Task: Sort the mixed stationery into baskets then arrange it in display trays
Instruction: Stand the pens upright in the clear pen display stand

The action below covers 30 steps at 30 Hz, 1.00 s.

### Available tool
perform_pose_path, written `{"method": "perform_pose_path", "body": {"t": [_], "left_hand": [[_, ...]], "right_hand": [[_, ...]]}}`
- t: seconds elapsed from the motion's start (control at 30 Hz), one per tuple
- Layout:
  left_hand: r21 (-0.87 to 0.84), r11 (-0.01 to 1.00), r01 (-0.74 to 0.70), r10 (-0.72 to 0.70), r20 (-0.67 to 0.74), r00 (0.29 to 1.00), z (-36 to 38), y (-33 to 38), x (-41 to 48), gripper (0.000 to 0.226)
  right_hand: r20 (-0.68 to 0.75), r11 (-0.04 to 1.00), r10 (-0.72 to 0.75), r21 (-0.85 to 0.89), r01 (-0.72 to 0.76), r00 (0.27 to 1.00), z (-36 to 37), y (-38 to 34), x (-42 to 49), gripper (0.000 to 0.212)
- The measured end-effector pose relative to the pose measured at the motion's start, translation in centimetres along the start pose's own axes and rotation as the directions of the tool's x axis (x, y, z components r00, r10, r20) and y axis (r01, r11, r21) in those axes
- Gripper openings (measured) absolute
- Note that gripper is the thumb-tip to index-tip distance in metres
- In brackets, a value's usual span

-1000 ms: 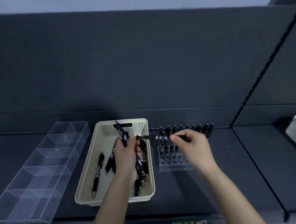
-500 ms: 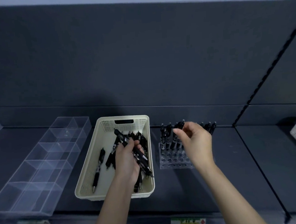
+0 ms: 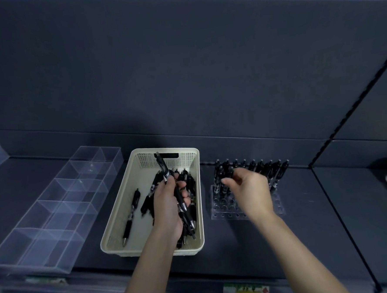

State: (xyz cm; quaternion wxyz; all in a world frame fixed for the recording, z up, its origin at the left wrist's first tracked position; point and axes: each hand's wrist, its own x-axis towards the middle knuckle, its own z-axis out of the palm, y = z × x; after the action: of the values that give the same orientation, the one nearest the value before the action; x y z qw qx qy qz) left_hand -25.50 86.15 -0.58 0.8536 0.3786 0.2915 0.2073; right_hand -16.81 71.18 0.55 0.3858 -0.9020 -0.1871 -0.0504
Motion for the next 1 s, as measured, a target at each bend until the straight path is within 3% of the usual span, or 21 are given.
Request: {"method": "perform_pose_path", "body": {"t": [0.2,0.3,0.43,0.6,0.7,0.83,0.9,1.0], "left_hand": [[0.01,0.997,-0.082,0.081,0.067,0.994,0.4,-0.1,0.0,0.02],[0.157,0.971,-0.181,0.16,0.141,0.977,0.2,-0.5,-0.1,0.013],[0.351,0.884,-0.308,0.235,0.236,0.943,0.4,-0.7,-0.5,0.006],[0.415,0.775,-0.477,0.278,0.454,0.847,1.2,-0.5,-1.6,0.01],[0.455,0.703,-0.547,0.219,0.593,0.775,1.6,-0.4,-1.9,0.014],[0.532,0.626,-0.57,0.199,0.598,0.776,2.3,-0.5,-2.0,0.011],[0.595,0.574,-0.562,0.263,0.516,0.815,2.3,-0.6,-1.8,0.014],[0.636,0.557,-0.534,0.314,0.434,0.844,1.9,-0.7,-1.4,0.011]], "right_hand": [[0.066,0.995,0.009,-0.102,-0.002,0.998,-0.2,-0.4,0.2,0.039],[0.081,0.993,0.043,-0.11,-0.034,0.996,-1.1,-0.5,-0.3,0.026],[0.081,0.969,0.106,0.215,-0.122,0.991,-2.2,-1.8,-0.8,0.018],[0.196,0.773,0.084,0.606,-0.188,0.977,-2.7,-4.7,-1.4,0.007],[0.162,0.673,0.098,0.716,-0.185,0.982,-3.1,-4.9,-1.4,0.021],[0.106,0.59,0.186,0.783,-0.198,0.977,-3.8,-4.2,-1.6,0.023],[0.019,0.624,0.227,0.764,-0.161,0.974,-4.1,-3.5,-1.6,0.026],[-0.135,0.829,0.215,0.549,-0.108,0.967,-4.7,-2.2,-1.0,0.025]]}}
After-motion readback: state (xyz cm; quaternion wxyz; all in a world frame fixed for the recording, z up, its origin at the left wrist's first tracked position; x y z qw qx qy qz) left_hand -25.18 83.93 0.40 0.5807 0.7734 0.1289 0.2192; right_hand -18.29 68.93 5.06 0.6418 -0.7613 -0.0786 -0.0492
